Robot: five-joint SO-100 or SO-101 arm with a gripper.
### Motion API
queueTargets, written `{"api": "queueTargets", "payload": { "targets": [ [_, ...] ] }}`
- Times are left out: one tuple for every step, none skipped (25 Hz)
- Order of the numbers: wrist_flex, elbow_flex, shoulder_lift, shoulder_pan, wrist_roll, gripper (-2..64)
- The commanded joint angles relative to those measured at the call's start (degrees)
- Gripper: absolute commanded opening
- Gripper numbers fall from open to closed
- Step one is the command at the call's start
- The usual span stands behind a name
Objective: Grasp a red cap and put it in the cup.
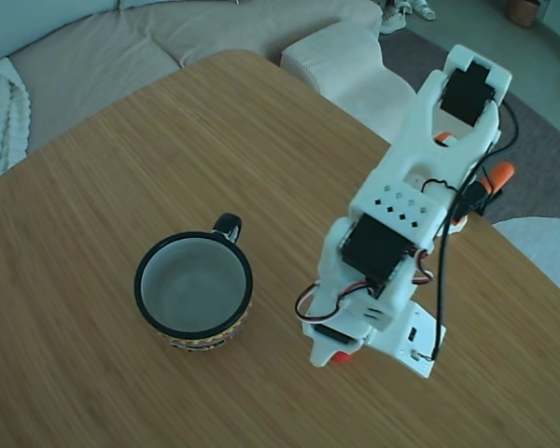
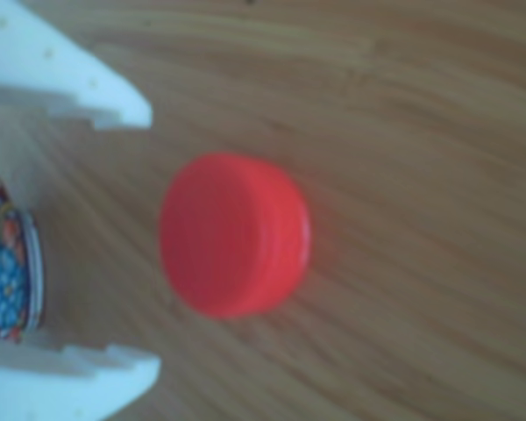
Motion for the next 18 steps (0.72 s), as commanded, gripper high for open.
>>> {"api": "queueTargets", "payload": {
  "targets": [
    [-1.6, 0.4, 3.1, 1.4, -0.3, 30.7],
    [-1.6, 0.4, 3.1, 1.8, -0.3, 30.7],
    [-1.6, 0.3, 3.1, 1.9, -0.4, 30.7],
    [-1.7, 0.3, 3.1, 2.0, -0.4, 30.7],
    [-1.7, 0.4, 3.1, 2.0, -0.4, 30.7],
    [-1.8, 0.4, 3.1, 2.0, -0.4, 30.7],
    [-2.6, 0.9, 3.1, 1.9, -0.4, 30.7],
    [-3.1, 1.0, 3.1, 1.7, -0.4, 30.7],
    [-3.2, 1.0, 3.1, 1.5, -0.4, 30.7],
    [-3.2, 1.0, 3.1, 1.3, -0.4, 30.7],
    [-3.2, 1.1, 3.1, 0.8, -0.4, 30.7],
    [-3.2, 1.1, 3.1, 0.0, -0.4, 30.7],
    [-3.2, 1.1, 3.1, -0.7, -0.4, 30.7],
    [-3.3, 1.4, 3.1, -1.2, -0.4, 30.7],
    [-3.3, 1.4, 3.1, -1.5, -0.4, 30.7],
    [-3.3, 1.4, 3.1, -1.8, -0.2, 30.7],
    [-3.3, 1.5, 3.1, -1.9, -0.1, 30.7],
    [-3.4, 1.6, 3.1, -2.0, 0.0, 30.7]
  ]
}}
